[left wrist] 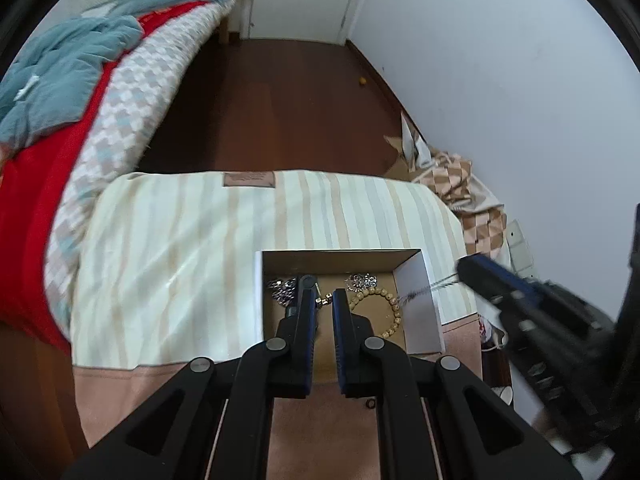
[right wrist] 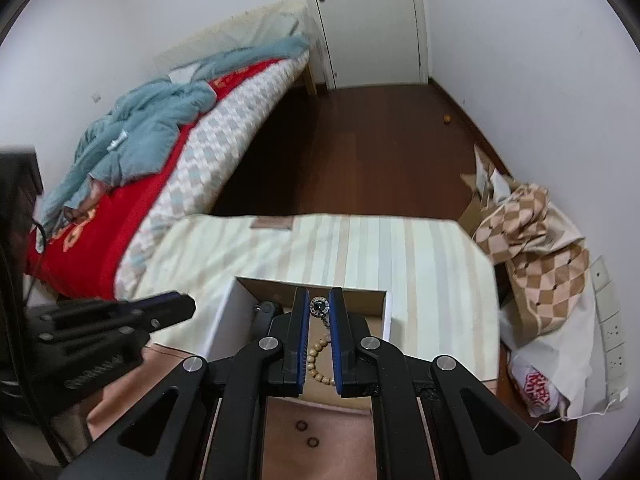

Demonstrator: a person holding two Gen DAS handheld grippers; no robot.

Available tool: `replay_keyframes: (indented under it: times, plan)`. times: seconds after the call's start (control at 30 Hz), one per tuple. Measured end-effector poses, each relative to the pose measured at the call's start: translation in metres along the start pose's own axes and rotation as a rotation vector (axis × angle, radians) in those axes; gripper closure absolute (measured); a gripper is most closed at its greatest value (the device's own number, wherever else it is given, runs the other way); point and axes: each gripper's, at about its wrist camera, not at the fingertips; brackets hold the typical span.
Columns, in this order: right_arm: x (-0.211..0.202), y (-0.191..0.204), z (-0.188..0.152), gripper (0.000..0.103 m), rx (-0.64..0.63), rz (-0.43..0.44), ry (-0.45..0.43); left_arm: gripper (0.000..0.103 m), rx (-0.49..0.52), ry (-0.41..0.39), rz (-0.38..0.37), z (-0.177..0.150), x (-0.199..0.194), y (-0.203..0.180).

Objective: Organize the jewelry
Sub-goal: 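Carry the necklace with the right tool while the left tool carries the stud into the box, releasing both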

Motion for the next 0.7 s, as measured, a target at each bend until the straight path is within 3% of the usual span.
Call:
replay_keyframes:
  times: [0.33, 0.7]
  plan:
    - [0.063, -0.035, -0.013, 0.093, 0.113, 0.055, 0.122, 0.097, -0.021, 0.133, -0.095, 0.02, 0.07, 0.005]
    - [0.078, -0.042, -0.02, 0.088, 0.118, 0.047, 0.22, 0.093, -0.077, 0.155, -0.053, 0.029, 0.076, 0.018]
Point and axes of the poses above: each gripper's, at about its wrist camera, not at the fingertips, and x roughly the way its jaws point, y to its left, z to its top, and after that the axes turned 13 degrees about x, right-handed
